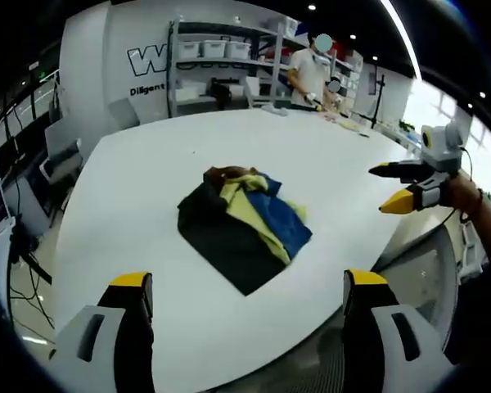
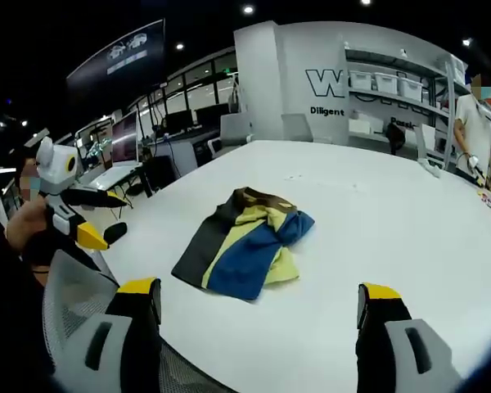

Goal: Fold the garment on the visible template until the final outline fits inside the template.

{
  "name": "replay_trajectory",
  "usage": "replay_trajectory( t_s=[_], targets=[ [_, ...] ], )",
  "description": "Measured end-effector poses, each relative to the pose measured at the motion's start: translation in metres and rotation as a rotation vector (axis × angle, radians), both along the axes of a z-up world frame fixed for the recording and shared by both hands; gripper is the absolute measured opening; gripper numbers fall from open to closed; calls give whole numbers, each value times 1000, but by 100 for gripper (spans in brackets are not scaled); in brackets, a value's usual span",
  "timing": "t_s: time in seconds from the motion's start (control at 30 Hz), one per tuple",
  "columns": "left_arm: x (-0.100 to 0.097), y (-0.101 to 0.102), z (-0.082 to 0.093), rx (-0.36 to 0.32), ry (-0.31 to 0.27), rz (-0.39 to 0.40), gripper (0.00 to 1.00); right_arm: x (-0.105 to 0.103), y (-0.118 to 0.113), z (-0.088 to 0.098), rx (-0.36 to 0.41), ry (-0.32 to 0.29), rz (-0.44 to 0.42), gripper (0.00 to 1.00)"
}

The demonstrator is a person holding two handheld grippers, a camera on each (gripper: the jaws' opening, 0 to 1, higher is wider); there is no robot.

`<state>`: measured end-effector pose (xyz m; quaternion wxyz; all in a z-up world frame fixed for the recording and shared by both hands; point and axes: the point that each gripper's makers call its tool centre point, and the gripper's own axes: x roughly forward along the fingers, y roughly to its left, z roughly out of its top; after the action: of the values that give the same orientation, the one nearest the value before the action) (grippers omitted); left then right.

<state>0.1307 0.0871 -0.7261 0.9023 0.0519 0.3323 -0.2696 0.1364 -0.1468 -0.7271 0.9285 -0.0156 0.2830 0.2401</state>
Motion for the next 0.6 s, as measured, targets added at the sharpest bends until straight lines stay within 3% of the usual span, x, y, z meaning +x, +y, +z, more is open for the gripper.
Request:
replay_trajectory(
  t_s=[0.6],
  targets=[
    [4,4,-2,6,9,4,91,5,2,0,10,1,6,99]
  ],
)
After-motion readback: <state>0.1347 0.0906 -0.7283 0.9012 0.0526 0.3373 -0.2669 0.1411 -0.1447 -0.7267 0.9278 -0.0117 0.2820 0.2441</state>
